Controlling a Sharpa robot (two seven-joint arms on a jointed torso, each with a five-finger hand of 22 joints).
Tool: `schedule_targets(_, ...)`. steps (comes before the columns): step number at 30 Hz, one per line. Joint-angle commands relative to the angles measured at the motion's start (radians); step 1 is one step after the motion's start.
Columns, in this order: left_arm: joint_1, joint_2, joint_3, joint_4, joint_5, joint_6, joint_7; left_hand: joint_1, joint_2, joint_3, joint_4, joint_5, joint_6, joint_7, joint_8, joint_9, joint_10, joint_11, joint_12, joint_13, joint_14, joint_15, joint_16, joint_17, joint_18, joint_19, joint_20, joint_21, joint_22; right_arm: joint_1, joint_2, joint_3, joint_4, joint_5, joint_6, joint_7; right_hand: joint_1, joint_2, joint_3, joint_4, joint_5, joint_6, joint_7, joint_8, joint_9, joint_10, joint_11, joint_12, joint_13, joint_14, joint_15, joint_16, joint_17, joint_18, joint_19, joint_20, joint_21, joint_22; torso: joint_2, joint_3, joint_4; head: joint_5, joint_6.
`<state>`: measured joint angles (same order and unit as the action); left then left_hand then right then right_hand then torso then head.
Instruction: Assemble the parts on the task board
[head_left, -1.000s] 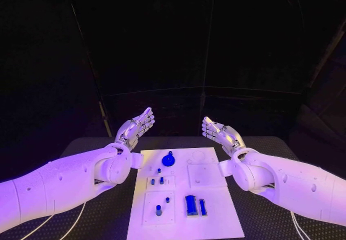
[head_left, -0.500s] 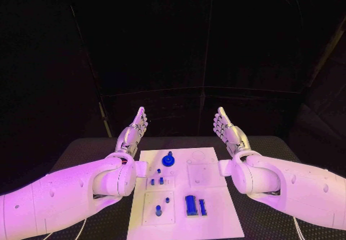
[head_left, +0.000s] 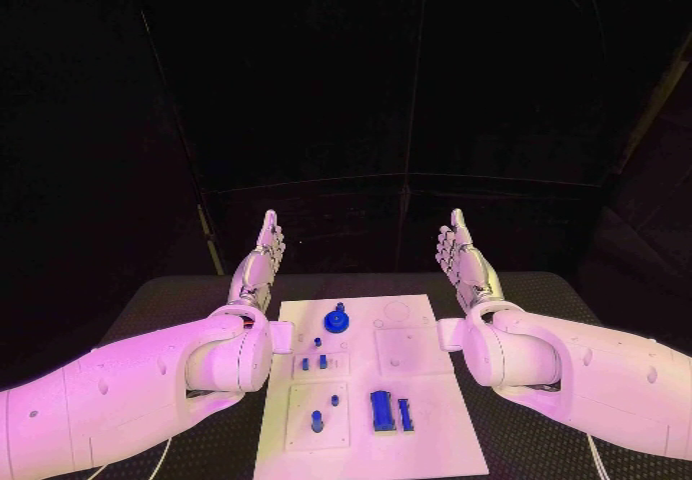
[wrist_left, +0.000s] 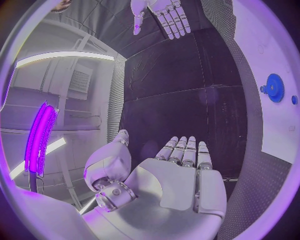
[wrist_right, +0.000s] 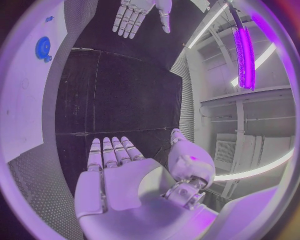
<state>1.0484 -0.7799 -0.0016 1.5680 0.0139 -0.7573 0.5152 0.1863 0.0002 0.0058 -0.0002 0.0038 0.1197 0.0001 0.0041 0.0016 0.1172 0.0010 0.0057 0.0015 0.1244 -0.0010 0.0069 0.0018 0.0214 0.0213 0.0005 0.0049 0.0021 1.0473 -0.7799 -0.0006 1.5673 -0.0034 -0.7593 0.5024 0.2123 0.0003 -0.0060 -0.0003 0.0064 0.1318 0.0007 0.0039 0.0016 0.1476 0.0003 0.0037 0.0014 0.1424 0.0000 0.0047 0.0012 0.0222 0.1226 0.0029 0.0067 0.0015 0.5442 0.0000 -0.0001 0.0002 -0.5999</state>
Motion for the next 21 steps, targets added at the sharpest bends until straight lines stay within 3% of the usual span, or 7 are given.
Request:
schedule_targets(1, 0.002, 0.0, 0.002, 0.002, -0.014, -0.013, 0.005, -0.059, 0.0, -0.006, 0.0, -0.004, -0.037, 0.0, -0.004, -0.002, -0.036, -0.001, -0.006, -0.001, -0.041, 0.001, -0.007, -0.002, -0.021, -0.021, -0.001, -0.005, -0.002, 0.003, 0.0, 0.001, 0.003, 0.003, -0.011, 0.018, -0.068, 0.0, 0.006, 0.0, -0.006, -0.041, -0.001, -0.004, -0.002, -0.047, 0.0, -0.004, -0.001, -0.045, 0.0, -0.005, -0.001, -0.022, -0.039, -0.003, -0.007, -0.001, 0.0, 0.0, 0.0001, 0.0, 0.0)
schedule_targets(5, 0.002, 0.0, 0.002, 0.002, -0.014, -0.013, 0.005, -0.076, 0.0, -0.006, 0.0, -0.004, -0.047, 0.0, -0.004, -0.002, -0.045, -0.001, -0.006, -0.001, -0.052, 0.001, -0.007, -0.002, -0.021, -0.021, -0.001, -0.005, -0.002, 0.003, 0.0, 0.001, 0.003, 0.003, -0.011, 0.018, -0.089, 0.0, 0.006, 0.0, -0.006, -0.053, -0.001, -0.004, -0.002, -0.062, 0.0, -0.004, -0.001, -0.057, 0.0, -0.005, -0.001, -0.022, -0.051, -0.003, -0.007, -0.001, 0.0, 0.0, 0.0001, 0.0, 0.0)
schedule_targets(6, 0.002, 0.0, 0.002, 0.002, -0.014, -0.013, 0.005, -0.096, 0.0, -0.006, 0.0, -0.004, -0.12, 0.0, -0.004, -0.002, -0.117, -0.001, -0.006, -0.001, -0.124, 0.001, -0.007, -0.002, -0.021, -0.021, -0.001, -0.005, -0.002, 0.003, 0.0, 0.001, 0.003, 0.003, -0.011, 0.018, -0.093, 0.0, 0.006, 0.0, -0.006, -0.055, -0.001, -0.004, -0.002, -0.064, 0.0, -0.004, -0.001, -0.06, 0.0, -0.005, -0.001, -0.022, -0.052, -0.003, -0.007, -0.001, 0.0, 0.0, 0.0001, 0.0, 0.0)
schedule_targets(7, 0.002, 0.0, 0.002, 0.002, -0.014, -0.013, 0.005, -0.113, 0.0, -0.006, 0.0, -0.004, -0.12, 0.0, -0.004, -0.002, -0.117, -0.001, -0.006, -0.001, -0.124, 0.001, -0.007, -0.002, -0.021, -0.021, -0.001, -0.005, -0.002, 0.003, 0.0, 0.001, 0.003, 0.003, -0.011, 0.018, -0.097, 0.0, 0.006, 0.0, -0.006, -0.06, -0.001, -0.004, -0.002, -0.067, 0.0, -0.004, -0.001, -0.064, 0.0, -0.005, -0.001, -0.022, -0.123, -0.003, -0.007, -0.001, 0.0, 0.0, 0.0001, 0.0, 0.0)
schedule_targets(8, 0.002, 0.0, 0.002, 0.002, -0.014, -0.013, 0.005, -0.186, 0.0, -0.006, 0.0, -0.004, -0.12, 0.0, -0.004, -0.002, -0.117, -0.001, -0.006, -0.001, -0.124, 0.001, -0.007, -0.002, -0.021, -0.021, -0.001, -0.005, -0.002, 0.003, 0.0, 0.001, 0.003, 0.003, -0.011, 0.018, -0.123, 0.0, 0.006, 0.0, -0.006, -0.132, -0.001, -0.004, -0.002, -0.148, 0.0, -0.004, -0.001, -0.142, 0.0, -0.005, -0.001, -0.022, -0.123, -0.003, -0.007, -0.001, 0.0, 0.0, 0.0001, 0.0, 0.0)
schedule_targets(10, 0.002, 0.0, 0.002, 0.002, -0.014, -0.013, 0.005, -0.186, 0.0, -0.006, 0.0, -0.004, -0.12, 0.0, -0.004, -0.002, -0.117, -0.001, -0.006, -0.001, -0.124, 0.001, -0.007, -0.002, -0.021, -0.021, -0.001, -0.005, -0.002, 0.003, 0.0, 0.001, 0.003, 0.003, -0.011, 0.018, -0.212, 0.0, 0.006, 0.0, -0.006, -0.132, -0.001, -0.004, -0.002, -0.148, 0.0, -0.004, -0.001, -0.142, 0.0, -0.005, -0.001, -0.022, -0.123, -0.003, -0.007, -0.001, 0.0, 0.0, 0.0001, 0.0, 0.0)
schedule_targets(21, 0.002, 0.0, 0.002, 0.002, -0.014, -0.013, 0.005, -0.186, 0.0, -0.006, 0.0, -0.004, -0.12, 0.0, -0.004, -0.002, -0.117, -0.001, -0.006, -0.001, -0.124, 0.001, -0.007, -0.002, -0.021, -0.021, -0.001, -0.005, -0.002, 0.003, 0.0, 0.001, 0.003, 0.003, -0.011, 0.018, -0.212, 0.0, 0.006, 0.0, -0.006, -0.132, -0.001, -0.004, -0.002, -0.148, 0.0, -0.004, -0.001, -0.142, 0.0, -0.005, -0.001, -0.022, -0.123, -0.003, -0.007, -0.001, 0.0, 0.0, 0.0001, 0.0, 0.0)
